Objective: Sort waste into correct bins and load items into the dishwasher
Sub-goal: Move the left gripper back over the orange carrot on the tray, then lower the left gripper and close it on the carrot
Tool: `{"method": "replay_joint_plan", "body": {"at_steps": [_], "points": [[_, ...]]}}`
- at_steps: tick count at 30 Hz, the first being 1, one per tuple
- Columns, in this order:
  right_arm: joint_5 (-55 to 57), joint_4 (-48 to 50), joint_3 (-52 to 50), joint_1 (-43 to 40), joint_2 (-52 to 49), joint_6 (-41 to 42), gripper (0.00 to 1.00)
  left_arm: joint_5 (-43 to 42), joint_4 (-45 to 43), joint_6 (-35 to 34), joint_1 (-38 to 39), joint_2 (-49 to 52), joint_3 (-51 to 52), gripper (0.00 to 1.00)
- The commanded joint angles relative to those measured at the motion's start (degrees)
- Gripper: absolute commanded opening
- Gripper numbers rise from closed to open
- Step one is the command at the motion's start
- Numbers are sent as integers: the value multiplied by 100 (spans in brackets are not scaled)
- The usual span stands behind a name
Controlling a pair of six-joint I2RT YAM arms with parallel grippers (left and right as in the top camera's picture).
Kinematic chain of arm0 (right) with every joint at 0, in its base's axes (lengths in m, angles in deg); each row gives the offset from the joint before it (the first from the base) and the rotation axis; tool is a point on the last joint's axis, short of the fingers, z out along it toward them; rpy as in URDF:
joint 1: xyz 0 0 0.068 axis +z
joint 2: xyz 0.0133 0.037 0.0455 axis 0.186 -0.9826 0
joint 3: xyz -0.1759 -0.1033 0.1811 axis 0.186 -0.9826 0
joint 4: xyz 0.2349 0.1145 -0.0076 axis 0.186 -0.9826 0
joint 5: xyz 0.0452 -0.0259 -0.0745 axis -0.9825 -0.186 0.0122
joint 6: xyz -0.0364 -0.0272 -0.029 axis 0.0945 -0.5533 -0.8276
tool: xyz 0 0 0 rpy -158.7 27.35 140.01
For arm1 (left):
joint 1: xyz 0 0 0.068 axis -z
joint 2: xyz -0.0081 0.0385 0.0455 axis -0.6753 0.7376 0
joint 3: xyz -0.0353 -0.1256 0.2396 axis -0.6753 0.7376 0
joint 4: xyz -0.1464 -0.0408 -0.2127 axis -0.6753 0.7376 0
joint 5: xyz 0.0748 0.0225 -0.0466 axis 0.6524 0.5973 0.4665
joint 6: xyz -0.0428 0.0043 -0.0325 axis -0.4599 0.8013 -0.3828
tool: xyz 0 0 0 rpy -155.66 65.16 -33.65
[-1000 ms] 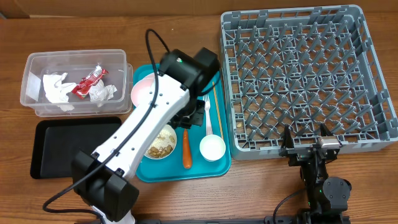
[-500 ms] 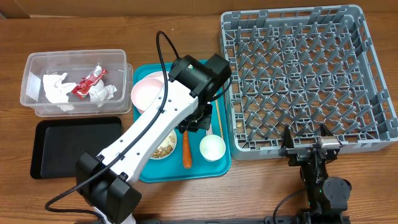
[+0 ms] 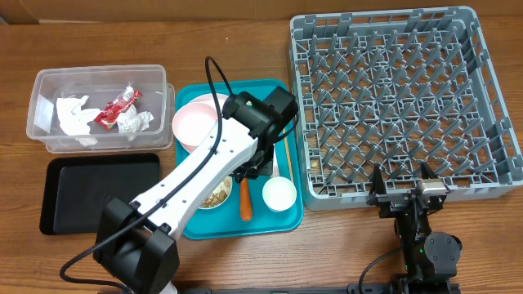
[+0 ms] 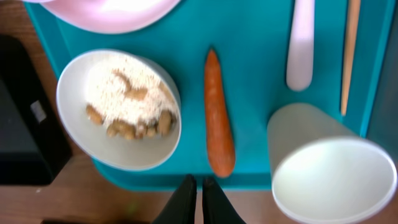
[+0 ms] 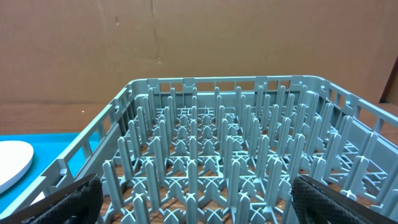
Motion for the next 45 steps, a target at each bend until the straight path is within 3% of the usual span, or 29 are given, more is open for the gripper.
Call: {"method": "replay_joint_plan", "body": {"at_steps": [1,17,25,32,45], "points": [[-13,39,-61,-20,61,-4,100,107,-251,-138,-286,-136,199,8],[-13,39,-61,-20,61,-7,100,-721,-846,-118,-273,-136,1016,12],[-13,39,-61,-20,61,-7,100,-1189,-1189,-138,-256,-131,1377,23],[-13,39,-61,-20,61,-4,100,-1193,-1353,-151,-254,-129,1561,29],[-13,39,-61,-20,61,-4,100,-1191,-1790,-402,-251,-129,1954,31]]}}
